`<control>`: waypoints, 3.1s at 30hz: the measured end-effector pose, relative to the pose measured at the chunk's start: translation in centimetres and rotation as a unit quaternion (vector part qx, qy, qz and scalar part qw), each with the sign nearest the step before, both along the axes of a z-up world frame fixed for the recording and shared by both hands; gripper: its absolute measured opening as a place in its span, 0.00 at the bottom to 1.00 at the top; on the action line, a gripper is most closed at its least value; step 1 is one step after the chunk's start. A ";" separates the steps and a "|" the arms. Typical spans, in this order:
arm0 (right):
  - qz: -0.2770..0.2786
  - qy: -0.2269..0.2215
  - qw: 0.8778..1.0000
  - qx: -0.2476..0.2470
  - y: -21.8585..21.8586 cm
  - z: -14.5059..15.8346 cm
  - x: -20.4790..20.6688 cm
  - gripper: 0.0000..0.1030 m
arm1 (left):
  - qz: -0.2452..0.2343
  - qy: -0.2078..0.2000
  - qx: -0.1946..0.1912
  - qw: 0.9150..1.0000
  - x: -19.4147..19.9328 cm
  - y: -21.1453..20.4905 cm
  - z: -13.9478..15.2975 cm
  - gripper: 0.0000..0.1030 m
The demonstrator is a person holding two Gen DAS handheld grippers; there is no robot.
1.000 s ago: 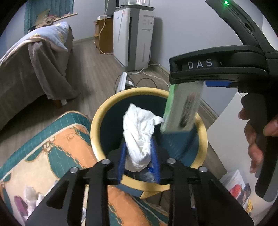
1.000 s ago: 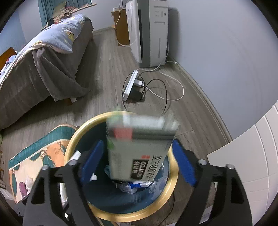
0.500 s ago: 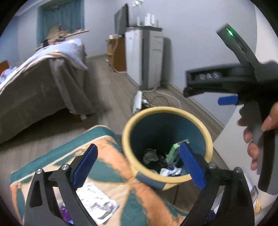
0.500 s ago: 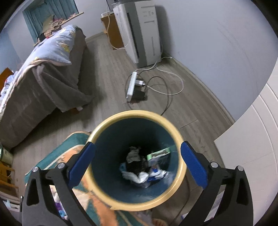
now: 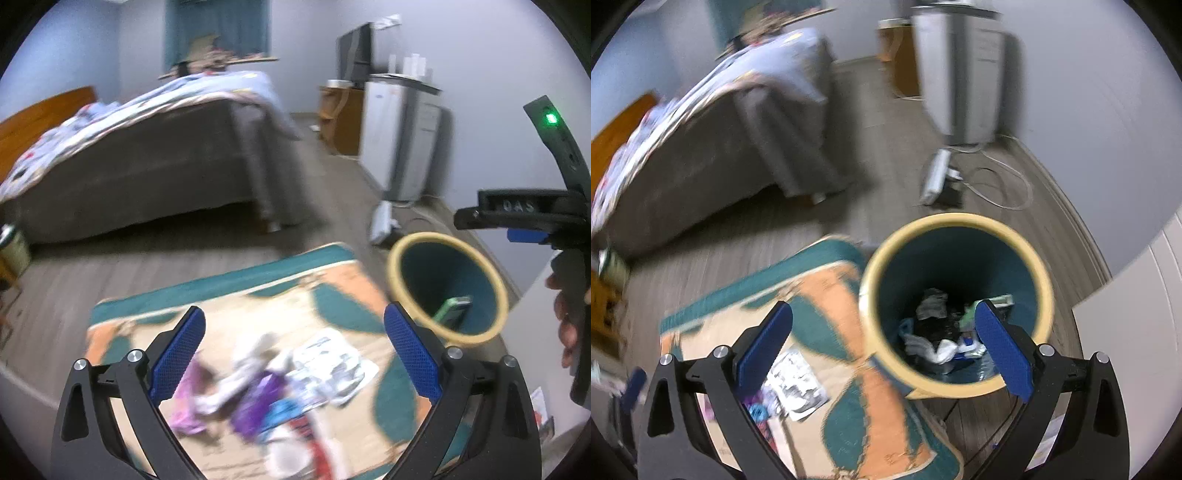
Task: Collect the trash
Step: 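Move both tools back over the trash on the cushion, then grasp the pink candy wrapper with the left tool while the right tool grasps the white tissue, then carry the wrapper and tissue over the bin and open both tools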
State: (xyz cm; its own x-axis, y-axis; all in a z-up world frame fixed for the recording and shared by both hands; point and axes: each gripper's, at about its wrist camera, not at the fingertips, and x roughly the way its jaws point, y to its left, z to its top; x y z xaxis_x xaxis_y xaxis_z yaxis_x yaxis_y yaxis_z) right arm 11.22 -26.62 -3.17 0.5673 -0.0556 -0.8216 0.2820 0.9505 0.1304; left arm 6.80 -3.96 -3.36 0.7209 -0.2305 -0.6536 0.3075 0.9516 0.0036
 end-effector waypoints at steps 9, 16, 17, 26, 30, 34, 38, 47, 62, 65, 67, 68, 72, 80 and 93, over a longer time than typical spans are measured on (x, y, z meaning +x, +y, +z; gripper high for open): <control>0.075 0.013 0.997 -0.022 8.4 -0.6 0.9 0.94 | 0.079 0.009 0.023 0.997 -1.2 8.7 -0.6 0.94; 0.130 0.025 0.990 -0.055 13.6 -1.6 1.4 0.94 | 0.121 0.026 0.014 0.992 -0.7 13.1 -1.3 0.94; 0.134 0.026 0.989 -0.058 14.1 -1.8 1.5 0.94 | 0.124 0.028 0.015 0.992 -0.6 13.3 -1.4 0.94; 0.176 0.053 0.982 -0.054 16.0 -4.7 3.3 0.94 | 0.146 0.050 0.018 0.988 1.4 15.5 -3.2 0.94; 0.187 0.067 0.978 -0.061 15.9 -6.3 4.4 0.94 | 0.143 0.061 0.026 0.988 2.2 15.6 -4.1 0.94; 0.197 0.095 0.974 -0.051 15.8 -8.5 5.0 0.94 | 0.130 0.078 0.046 0.987 2.8 15.3 -5.3 0.94; 0.192 0.112 0.974 -0.038 15.4 -10.0 5.7 0.94 | 0.116 0.110 0.047 0.986 3.5 14.9 -6.7 0.94; 0.214 0.129 0.968 -0.023 17.6 -12.1 7.8 0.83 | 0.073 0.162 0.044 0.983 4.9 13.0 -9.3 0.92; 0.261 0.180 0.946 0.067 21.0 -15.4 10.7 0.23 | 0.003 0.262 0.060 0.963 6.9 11.1 -13.8 0.28; 0.266 0.171 0.946 0.068 21.0 -14.8 10.8 0.04 | 0.001 0.267 0.056 0.962 7.4 11.3 -13.7 0.08; 0.264 0.160 0.948 0.077 20.5 -14.1 10.8 0.04 | 0.007 0.261 0.053 0.964 7.5 11.6 -13.3 0.06; 0.262 0.155 0.949 0.078 20.1 -13.7 10.8 0.04 | 0.011 0.255 0.049 0.966 7.6 11.7 -12.9 0.06; 0.247 0.124 0.957 0.087 18.7 -11.8 10.8 0.04 | 0.023 0.210 0.040 0.977 7.4 11.9 -10.1 0.05; 0.218 0.054 0.972 0.065 15.5 -6.8 9.3 0.04 | 0.029 0.139 0.029 0.989 6.5 10.4 -5.6 0.05; 0.140 -0.006 0.989 0.041 7.1 -2.0 6.2 0.04 | -0.003 0.072 -0.006 0.997 4.8 4.6 -0.9 0.05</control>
